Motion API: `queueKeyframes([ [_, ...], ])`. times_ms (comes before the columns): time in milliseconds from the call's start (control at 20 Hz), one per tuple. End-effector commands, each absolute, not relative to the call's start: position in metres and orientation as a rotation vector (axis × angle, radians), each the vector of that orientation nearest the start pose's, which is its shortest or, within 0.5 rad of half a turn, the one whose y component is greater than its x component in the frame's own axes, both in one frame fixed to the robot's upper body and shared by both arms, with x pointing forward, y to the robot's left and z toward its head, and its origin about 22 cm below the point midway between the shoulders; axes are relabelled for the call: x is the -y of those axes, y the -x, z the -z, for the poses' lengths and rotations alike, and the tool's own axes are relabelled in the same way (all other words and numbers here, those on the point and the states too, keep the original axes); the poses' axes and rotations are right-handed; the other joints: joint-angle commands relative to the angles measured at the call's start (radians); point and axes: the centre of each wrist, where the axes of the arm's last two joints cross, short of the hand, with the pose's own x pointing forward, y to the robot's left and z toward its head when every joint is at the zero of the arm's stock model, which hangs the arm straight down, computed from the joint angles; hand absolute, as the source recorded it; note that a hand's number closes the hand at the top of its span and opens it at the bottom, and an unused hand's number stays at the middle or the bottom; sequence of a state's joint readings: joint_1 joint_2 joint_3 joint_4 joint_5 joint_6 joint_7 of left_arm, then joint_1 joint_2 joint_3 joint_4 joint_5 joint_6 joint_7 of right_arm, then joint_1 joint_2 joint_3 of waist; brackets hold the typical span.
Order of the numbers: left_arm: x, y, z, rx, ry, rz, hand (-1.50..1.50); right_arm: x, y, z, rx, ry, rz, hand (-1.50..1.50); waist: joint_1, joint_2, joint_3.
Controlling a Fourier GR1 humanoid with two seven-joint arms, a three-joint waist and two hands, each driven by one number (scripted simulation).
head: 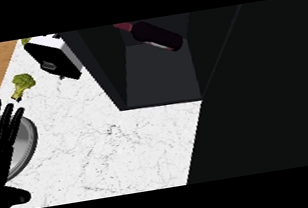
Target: Pick up the wine, place it into the cabinet and close the cabinet
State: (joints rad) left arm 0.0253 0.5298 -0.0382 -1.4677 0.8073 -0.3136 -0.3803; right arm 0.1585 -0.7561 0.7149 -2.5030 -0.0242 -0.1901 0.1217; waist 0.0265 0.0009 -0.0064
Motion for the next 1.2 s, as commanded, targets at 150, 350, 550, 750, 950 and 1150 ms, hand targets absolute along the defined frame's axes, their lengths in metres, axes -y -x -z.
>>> queueKeyframes([
  [150, -0.369, -0.239, -0.032, 1.84, 0.466, -0.093, -1.5, 0.159, -0.087, -0.175, 1.83, -0.655, -0.672, 1.5, 0.031, 0.005, -0.002],
  [350, -0.368, -0.241, -0.037, 1.847, 0.481, -0.094, -1.5, 0.148, -0.101, -0.174, 1.805, -0.636, -0.684, 1.5, 0.046, 0.004, -0.003],
  [550, -0.371, -0.245, -0.031, 1.833, 0.483, -0.078, -1.5, 0.123, -0.13, -0.178, 1.83, -0.631, -0.697, 1.5, 0.051, 0.011, -0.004],
  [750, -0.384, -0.245, -0.032, 1.823, 0.449, -0.079, -1.5, 0.081, -0.159, -0.196, 1.828, -0.627, -0.696, 1.5, 0.035, 0.005, -0.001],
  [950, -0.384, -0.244, -0.025, 1.827, 0.454, -0.102, -1.5, 0.028, -0.183, -0.219, 1.811, -0.594, -0.701, 1.5, 0.018, 0.003, 0.001],
  [1150, -0.394, -0.244, -0.029, 1.842, 0.447, -0.122, -1.5, 0.002, -0.222, -0.237, 1.826, -0.557, -0.666, 1.5, 0.009, 0.004, 0.004],
])
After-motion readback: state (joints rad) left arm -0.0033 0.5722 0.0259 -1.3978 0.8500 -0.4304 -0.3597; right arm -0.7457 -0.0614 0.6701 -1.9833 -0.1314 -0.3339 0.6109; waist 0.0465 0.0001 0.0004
